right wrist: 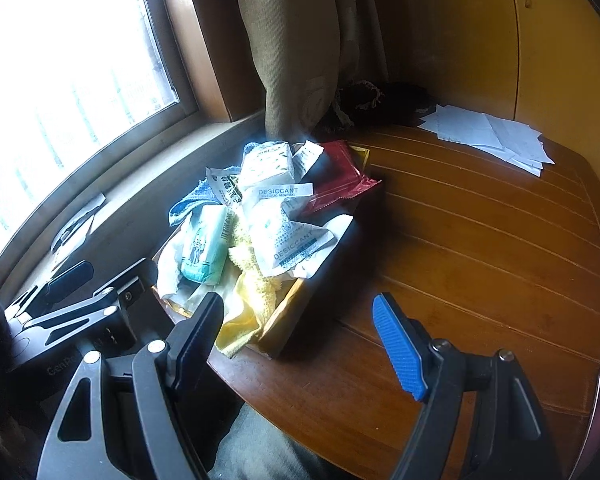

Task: Organize soft objects

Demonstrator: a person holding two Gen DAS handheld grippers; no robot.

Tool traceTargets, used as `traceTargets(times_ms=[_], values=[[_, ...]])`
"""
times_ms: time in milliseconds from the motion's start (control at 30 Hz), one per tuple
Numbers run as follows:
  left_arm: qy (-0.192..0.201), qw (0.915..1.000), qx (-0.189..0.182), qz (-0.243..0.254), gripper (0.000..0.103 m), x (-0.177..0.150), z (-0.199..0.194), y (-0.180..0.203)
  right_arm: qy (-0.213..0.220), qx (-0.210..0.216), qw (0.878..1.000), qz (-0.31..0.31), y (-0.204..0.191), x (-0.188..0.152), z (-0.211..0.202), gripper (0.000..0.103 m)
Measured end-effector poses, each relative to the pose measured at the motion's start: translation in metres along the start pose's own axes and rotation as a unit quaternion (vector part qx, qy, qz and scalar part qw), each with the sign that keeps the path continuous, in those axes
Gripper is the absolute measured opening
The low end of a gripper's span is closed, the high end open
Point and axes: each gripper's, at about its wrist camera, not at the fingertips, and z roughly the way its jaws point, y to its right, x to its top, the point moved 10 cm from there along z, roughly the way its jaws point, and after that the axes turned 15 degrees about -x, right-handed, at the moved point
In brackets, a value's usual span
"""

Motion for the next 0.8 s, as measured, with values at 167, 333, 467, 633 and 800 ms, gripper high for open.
traceTargets(times_ms=[167, 333, 467, 633, 800], values=[[-0.006, 1.0, 0.004, -0.006, 0.097, 0.0, 0.011, -0.005, -0.006, -0.004, 1.0, -0.002, -0.001, 0.002, 0.01, 0.076], [-0.011, 0.9998, 0.009, -0.012, 0.097, 0.002, 0.021, -0.011, -0.009, 0.002, 1.0, -0.008, -0.006, 0.006, 0.019, 0.076], [-0.011, 0.9998, 0.01, -0.014, 0.097, 0.004, 0.027, -0.015, -0.009, 0.004, 1.0, -0.013, -0.011, 0.009, 0.024, 0.076], [-0.01, 0.9998, 0.007, -0.014, 0.097, 0.006, 0.031, -0.015, -0.006, 0.001, 1.0, -0.015, -0.014, 0.012, 0.027, 0.076], [-0.011, 0.9997, 0.006, -0.022, 0.097, 0.007, 0.035, -0.017, -0.011, 0.003, 1.0, -0.012, -0.016, 0.012, 0.03, 0.076]])
